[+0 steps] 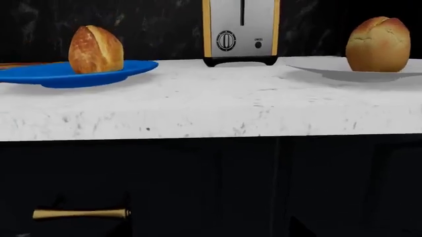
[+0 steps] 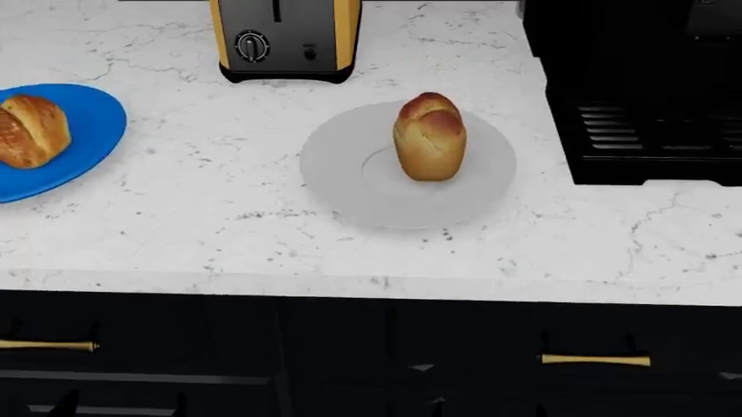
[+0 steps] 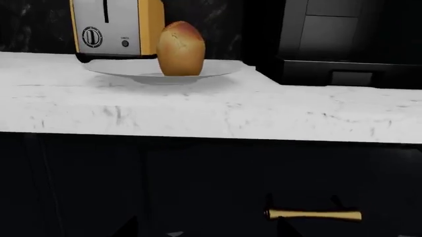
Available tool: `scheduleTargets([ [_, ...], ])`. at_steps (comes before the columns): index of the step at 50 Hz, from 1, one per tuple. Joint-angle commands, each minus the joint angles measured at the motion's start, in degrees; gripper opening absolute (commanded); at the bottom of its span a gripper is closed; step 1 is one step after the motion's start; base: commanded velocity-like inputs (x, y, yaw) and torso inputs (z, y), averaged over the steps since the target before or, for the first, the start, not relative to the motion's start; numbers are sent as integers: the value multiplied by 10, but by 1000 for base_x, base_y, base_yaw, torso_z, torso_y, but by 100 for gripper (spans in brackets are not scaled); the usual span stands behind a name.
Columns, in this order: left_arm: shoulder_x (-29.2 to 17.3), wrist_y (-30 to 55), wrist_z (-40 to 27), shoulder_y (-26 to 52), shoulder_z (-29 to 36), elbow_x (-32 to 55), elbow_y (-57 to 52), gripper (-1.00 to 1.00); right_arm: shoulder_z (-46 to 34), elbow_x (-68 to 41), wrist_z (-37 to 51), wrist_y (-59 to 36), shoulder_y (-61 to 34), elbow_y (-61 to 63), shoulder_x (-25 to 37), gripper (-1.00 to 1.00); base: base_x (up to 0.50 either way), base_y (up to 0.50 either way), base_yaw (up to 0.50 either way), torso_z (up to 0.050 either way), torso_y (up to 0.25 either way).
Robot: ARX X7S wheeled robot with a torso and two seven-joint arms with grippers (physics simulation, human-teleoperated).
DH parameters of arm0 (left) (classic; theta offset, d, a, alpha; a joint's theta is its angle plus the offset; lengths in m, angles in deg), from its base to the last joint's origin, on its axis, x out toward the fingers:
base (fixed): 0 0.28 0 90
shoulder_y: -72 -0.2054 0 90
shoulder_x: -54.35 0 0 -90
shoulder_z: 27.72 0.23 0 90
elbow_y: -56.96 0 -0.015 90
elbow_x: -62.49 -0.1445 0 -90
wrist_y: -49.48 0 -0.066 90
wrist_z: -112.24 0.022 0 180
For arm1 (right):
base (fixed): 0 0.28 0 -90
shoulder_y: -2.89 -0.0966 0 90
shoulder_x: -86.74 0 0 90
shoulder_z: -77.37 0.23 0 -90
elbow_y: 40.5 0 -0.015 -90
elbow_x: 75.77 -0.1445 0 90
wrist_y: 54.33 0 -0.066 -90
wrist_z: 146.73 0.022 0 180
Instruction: Place all breads on the cutting board.
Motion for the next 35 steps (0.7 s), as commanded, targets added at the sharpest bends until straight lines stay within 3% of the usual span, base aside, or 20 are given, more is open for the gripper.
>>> scheduleTargets([
  [1,-10,2,-18,6,14,5,4,100,-15,0,13,9,-3,-6,11,100,0,0,0,50,0],
  [32,-33,0,-44,-9,49,7,-24,100,-39,-8,37,10,12,18,33,100,0,0,0,50,0],
  [35,-34,-1,-42,-6,48,17,-19,100,-42,-7,39,10,10,16,35,100,0,0,0,0,0],
])
